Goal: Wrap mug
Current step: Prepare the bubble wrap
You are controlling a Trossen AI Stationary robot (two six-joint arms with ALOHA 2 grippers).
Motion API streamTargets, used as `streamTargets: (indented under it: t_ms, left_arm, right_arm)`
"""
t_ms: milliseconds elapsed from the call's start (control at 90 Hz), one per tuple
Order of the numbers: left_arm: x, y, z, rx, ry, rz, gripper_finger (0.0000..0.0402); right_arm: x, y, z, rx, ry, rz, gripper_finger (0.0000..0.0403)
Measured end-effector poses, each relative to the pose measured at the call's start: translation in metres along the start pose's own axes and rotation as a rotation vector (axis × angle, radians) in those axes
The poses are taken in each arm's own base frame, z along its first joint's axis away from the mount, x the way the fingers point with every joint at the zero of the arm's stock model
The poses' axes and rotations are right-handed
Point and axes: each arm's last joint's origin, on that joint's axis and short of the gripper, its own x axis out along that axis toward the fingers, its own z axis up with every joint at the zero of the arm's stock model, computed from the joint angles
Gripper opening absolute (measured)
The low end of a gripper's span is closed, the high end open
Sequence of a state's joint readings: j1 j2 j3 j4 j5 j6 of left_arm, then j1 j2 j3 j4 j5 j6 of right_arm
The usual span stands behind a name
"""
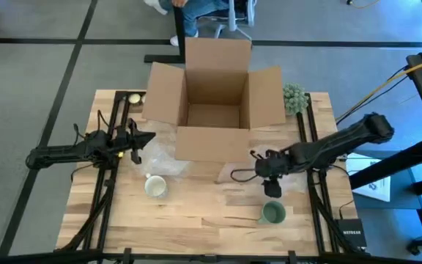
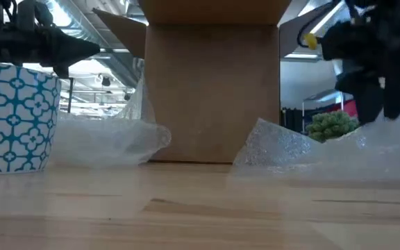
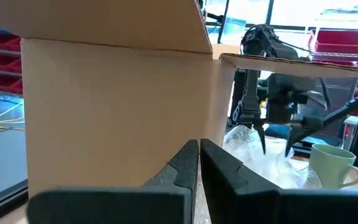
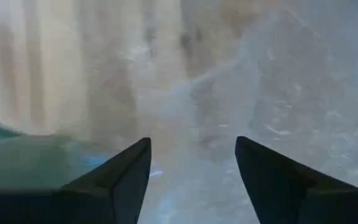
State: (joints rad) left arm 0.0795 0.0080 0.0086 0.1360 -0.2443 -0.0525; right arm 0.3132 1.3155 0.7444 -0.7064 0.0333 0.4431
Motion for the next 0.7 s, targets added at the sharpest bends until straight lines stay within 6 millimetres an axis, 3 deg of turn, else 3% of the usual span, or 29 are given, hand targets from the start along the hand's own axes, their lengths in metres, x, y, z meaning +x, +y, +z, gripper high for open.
streamTargets:
  t_ms: [200,311,467,700]
  left_arm:
    - [0.0,0.0,0.001,-0.012,-0.008,-0.012,0.0]
    - [0.0,-0.001,0.006,-0.037,-0.009,-0.038,0.0]
    - [-0.004,-0.003,0.027,-0.074,-0.036,-0.079,0.0]
    - [-0.009,-0.005,0.055,-0.015,-0.009,-0.11,0.0]
  right_arm:
    - [0.022,0.002,0.002,-0.007,0.066,-0.096,0.0177]
    - [0.017,0.006,0.01,-0.004,0.043,-0.077,0.0113]
    - [0.0,0.013,0.025,-0.014,0.009,-0.06,0.0016]
    - [-0.029,0.022,0.048,-0.009,-0.067,-0.037,0.0016]
